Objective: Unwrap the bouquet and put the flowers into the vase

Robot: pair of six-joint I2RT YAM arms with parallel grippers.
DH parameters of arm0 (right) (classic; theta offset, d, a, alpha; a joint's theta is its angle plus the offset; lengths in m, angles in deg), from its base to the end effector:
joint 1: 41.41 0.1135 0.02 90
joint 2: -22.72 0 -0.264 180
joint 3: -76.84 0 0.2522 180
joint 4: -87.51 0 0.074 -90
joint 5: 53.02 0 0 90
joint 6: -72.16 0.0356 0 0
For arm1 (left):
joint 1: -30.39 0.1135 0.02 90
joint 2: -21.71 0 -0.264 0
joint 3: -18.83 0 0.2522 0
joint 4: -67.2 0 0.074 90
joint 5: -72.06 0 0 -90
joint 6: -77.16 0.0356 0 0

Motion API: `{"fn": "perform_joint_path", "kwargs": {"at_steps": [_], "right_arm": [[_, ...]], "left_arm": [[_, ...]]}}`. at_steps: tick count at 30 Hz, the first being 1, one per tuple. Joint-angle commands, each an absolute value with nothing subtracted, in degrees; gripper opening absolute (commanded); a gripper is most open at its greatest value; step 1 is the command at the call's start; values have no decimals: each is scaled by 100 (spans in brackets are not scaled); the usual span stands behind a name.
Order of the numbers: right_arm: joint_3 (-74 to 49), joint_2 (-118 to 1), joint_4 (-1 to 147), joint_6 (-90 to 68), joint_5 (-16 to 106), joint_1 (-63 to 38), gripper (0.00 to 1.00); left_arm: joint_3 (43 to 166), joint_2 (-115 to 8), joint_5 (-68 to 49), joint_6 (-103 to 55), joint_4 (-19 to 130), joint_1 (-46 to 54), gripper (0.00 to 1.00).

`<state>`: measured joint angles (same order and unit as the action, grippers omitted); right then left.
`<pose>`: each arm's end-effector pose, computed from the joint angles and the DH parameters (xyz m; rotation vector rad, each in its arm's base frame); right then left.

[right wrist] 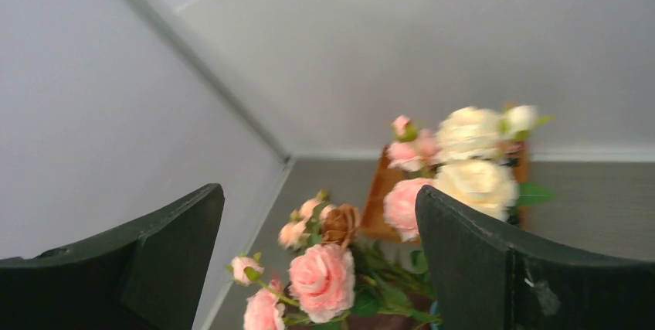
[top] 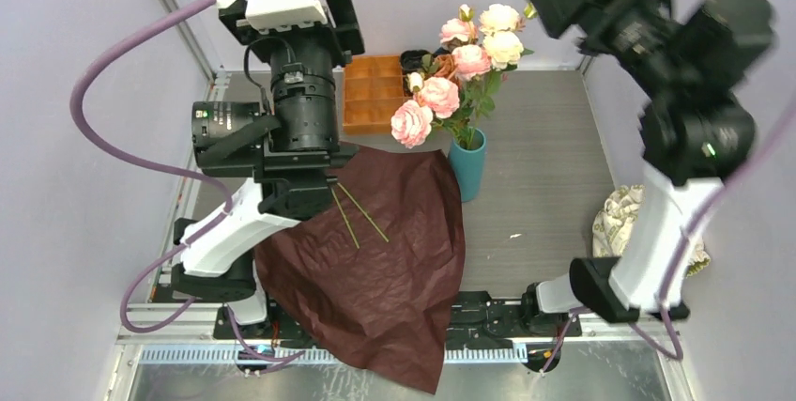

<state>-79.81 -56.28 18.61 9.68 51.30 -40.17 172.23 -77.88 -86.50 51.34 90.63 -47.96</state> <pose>0.1306 0.0116 0.6355 0.1215 1.4441 0.5896 0.0793 -0.2206 0.6622 -0.1975 1.1904 -0.0833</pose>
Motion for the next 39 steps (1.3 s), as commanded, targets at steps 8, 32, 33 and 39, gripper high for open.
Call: {"fn": "perform_joint_path", "kwargs": {"at_steps": [8, 32, 33, 39], "right_arm": [[-8612, -6681, 144, -370, 5671, -348, 99], [-7929, -7058, -1075, 15, -4549, 5840, 99], [-7834, -7016, -1013, 10, -4799, 5904, 100], [-5528, -5795, 3649, -3139, -6831, 6337, 99]], "left_arm": [[16250, -6360, -9450, 717, 3320, -4570, 71], [14346, -6939, -2369, -4701, -771, 836, 53], [14074, -6898, -2320, -4737, -632, 918, 55], [12762, -6963, -1821, -4981, 139, 1456, 60]]}}
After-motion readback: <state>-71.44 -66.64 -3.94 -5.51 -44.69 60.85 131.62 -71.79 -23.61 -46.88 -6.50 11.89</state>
